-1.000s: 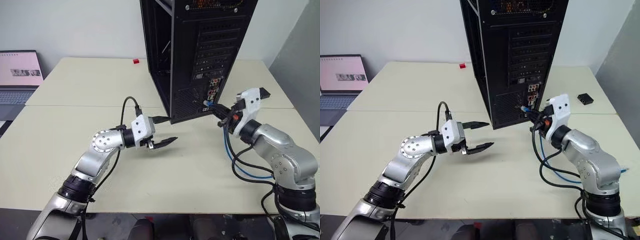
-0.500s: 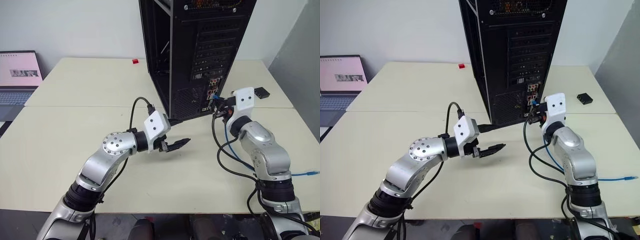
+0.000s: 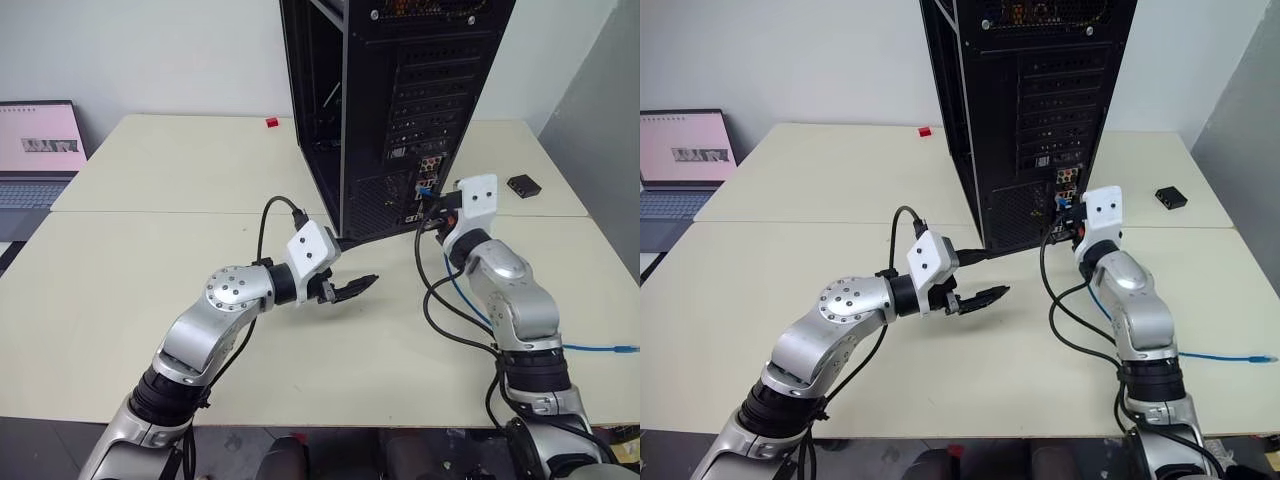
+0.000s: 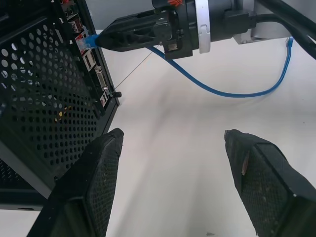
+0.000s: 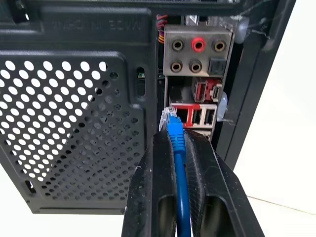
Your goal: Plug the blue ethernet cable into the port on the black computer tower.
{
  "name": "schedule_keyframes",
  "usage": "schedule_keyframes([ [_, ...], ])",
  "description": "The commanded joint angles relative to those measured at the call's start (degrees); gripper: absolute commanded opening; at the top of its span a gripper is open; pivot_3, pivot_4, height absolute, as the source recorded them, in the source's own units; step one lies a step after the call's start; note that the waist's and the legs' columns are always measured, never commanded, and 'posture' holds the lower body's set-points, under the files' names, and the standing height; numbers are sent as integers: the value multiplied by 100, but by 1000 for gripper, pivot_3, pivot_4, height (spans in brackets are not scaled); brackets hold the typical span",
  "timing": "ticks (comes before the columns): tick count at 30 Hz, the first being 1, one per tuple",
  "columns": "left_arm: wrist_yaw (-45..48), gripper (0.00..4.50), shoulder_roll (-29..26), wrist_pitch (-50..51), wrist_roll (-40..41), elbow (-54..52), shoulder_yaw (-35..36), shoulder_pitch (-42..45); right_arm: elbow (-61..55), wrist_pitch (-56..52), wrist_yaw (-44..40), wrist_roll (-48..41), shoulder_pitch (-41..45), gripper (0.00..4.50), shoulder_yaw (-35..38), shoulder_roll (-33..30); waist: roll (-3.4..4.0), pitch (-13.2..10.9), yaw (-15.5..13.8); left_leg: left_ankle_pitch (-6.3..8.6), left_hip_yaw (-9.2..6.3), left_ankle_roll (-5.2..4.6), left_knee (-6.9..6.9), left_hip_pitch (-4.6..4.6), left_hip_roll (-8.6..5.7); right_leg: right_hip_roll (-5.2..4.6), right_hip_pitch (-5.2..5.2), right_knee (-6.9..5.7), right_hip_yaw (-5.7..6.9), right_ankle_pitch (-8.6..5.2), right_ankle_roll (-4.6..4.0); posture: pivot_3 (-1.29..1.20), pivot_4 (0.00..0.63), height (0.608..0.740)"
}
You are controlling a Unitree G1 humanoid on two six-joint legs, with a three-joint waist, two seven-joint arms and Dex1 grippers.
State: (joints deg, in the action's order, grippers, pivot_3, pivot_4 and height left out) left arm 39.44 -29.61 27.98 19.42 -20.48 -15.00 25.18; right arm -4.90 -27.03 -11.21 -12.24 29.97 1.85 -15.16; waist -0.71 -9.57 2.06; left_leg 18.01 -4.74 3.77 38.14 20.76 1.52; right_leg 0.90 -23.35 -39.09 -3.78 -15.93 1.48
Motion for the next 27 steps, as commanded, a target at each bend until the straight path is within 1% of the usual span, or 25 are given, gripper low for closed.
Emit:
schedule_keyframes([
  [1,16,3480,57,-36,-20,-275,125,50,-74,206,-15,36,144,2,99,32,0,0,0,0,0,0,0,0,0,0,0,0,0,0,0,0,150,740],
  [12,63,3480,104,-2,-41,-268,113,87,-224,43,-4,-104,79,2,217,77,0,0,-1,0,0,0,0,0,0,0,0,0,0,0,0,0,150,740],
  [21,48,3480,299,47,-144,-247,-73,149,-505,-105,32,-137,-87,2,338,72,0,0,-2,0,1,0,0,0,0,0,0,0,-1,0,0,0,150,740],
  [27,116,3480,318,52,-181,-222,-41,147,-302,-21,23,-79,-103,2,326,135,0,0,-3,0,1,0,-1,0,0,0,0,0,-2,0,0,0,150,740],
])
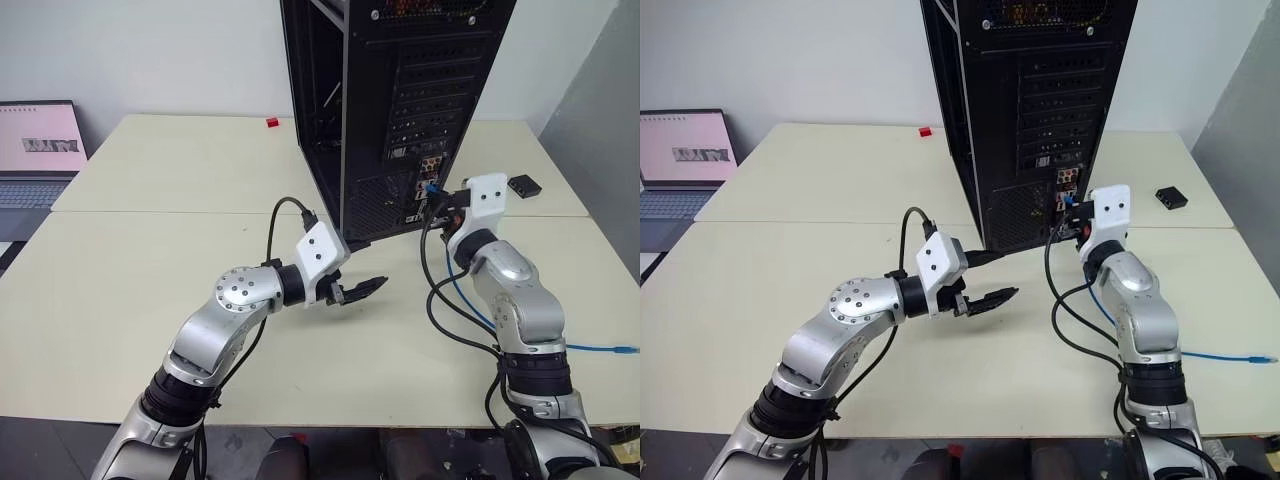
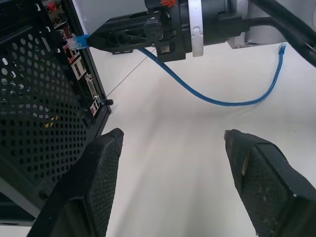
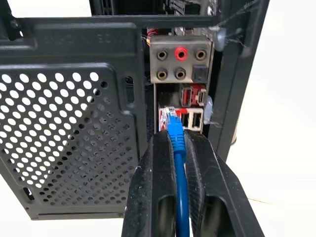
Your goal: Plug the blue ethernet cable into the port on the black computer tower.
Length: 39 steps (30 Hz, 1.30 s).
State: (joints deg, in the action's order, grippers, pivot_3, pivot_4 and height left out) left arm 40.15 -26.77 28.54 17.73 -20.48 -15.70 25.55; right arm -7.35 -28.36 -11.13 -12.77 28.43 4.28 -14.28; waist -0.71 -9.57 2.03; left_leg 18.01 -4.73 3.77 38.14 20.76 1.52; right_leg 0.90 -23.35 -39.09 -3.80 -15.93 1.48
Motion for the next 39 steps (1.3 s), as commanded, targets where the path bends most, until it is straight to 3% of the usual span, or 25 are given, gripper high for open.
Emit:
schedule_keyframes([
  [1,52,3480,32,-3,-16,-222,35,108,-19,127,15,-28,59,2,93,64,0,0,0,0,0,0,0,0,0,0,0,0,0,0,0,0,150,740],
  [39,196,3480,-28,-116,-118,-135,160,47,611,239,-12,-132,620,1,137,323,1,-1,88,0,4,0,-1,-3,1,0,-1,-2,-5,0,0,0,150,740],
])
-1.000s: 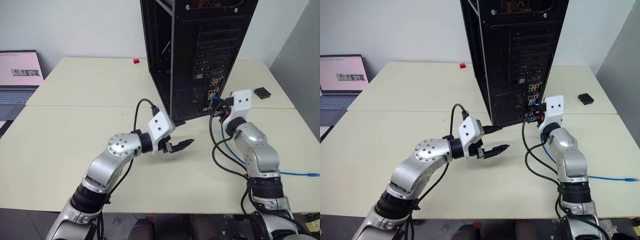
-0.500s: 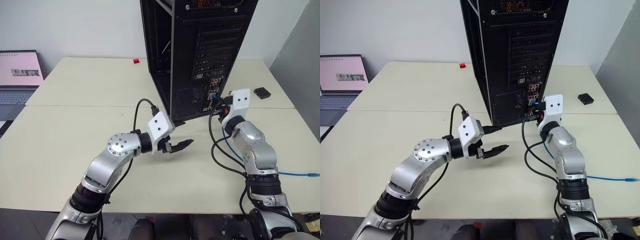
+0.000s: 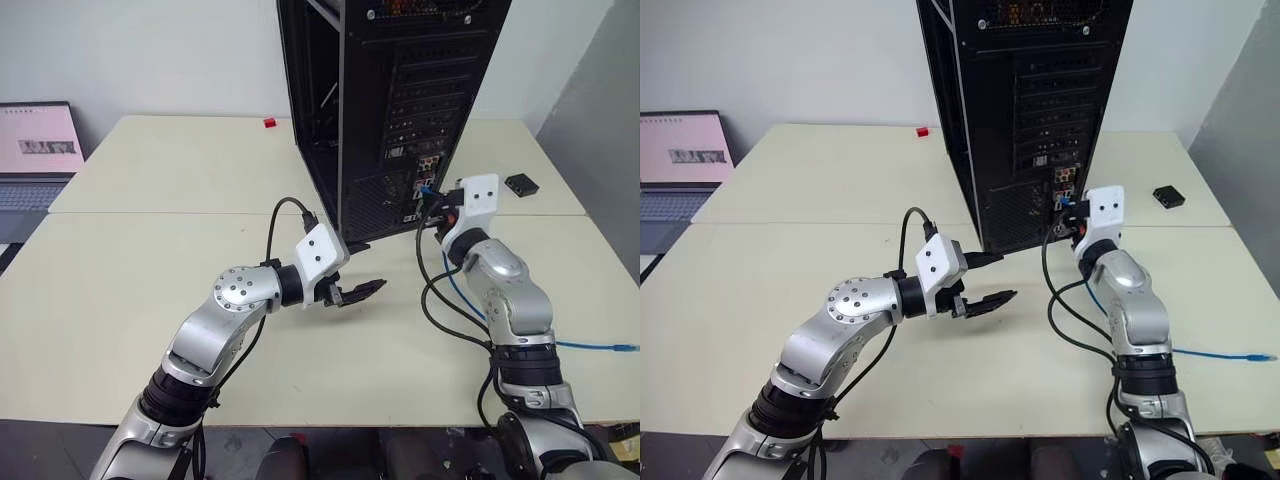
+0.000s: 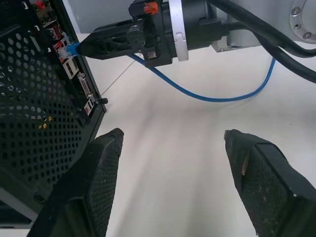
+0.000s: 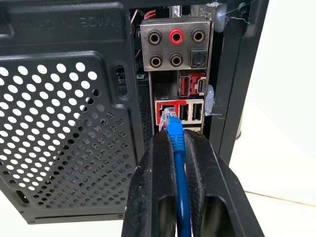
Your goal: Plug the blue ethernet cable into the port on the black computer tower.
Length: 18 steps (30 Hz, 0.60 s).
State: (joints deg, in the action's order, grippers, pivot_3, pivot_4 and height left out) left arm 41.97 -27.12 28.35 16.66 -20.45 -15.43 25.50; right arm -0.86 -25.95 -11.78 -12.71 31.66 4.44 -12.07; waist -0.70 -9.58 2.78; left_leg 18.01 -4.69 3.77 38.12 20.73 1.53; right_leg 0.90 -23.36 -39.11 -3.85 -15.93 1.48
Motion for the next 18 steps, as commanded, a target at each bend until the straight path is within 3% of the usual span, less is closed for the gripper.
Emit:
schedule_keyframes([
  [1,11,3480,7,-96,-12,-146,134,47,-16,-5,74,-149,311,1,140,134,0,0,30,0,0,0,0,0,0,0,0,0,-1,0,0,0,150,740],
  [18,-16,3480,6,-56,-23,-244,111,34,-253,-244,-53,-402,466,0,151,235,2,-1,99,0,8,0,-1,-6,2,2,0,-3,-10,0,1,0,150,740],
])
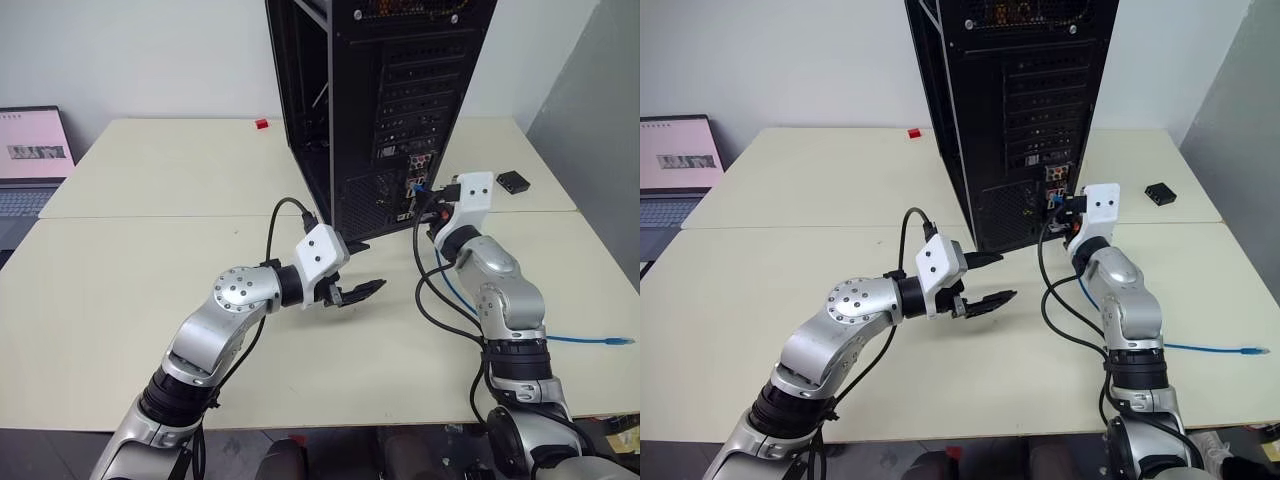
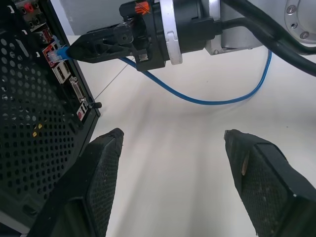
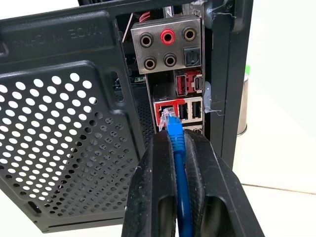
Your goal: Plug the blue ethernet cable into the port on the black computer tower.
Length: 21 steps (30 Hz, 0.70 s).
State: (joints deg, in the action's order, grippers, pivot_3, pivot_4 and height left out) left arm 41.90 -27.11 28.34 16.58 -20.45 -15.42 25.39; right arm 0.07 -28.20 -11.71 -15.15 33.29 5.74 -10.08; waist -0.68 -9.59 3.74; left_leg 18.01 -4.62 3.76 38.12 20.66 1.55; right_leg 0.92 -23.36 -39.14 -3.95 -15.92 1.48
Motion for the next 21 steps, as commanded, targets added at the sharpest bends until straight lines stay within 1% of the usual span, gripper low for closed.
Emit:
schedule_keyframes([
  [1,-10,3480,8,-54,-18,-242,104,50,-348,-34,-64,-163,320,0,19,34,0,0,4,0,0,0,0,0,0,0,0,0,0,0,0,0,150,740],
  [11,-11,3480,8,-45,-24,-249,99,63,-344,-163,-22,-347,422,0,131,98,2,-2,91,0,1,0,-4,4,0,0,-6,1,-2,0,0,0,150,740],
  [21,23,3480,-15,-111,-34,-202,118,30,-305,-331,35,-645,477,0,345,248,3,-2,99,0,2,0,-4,7,0,0,-9,1,-3,0,0,0,150,740],
])
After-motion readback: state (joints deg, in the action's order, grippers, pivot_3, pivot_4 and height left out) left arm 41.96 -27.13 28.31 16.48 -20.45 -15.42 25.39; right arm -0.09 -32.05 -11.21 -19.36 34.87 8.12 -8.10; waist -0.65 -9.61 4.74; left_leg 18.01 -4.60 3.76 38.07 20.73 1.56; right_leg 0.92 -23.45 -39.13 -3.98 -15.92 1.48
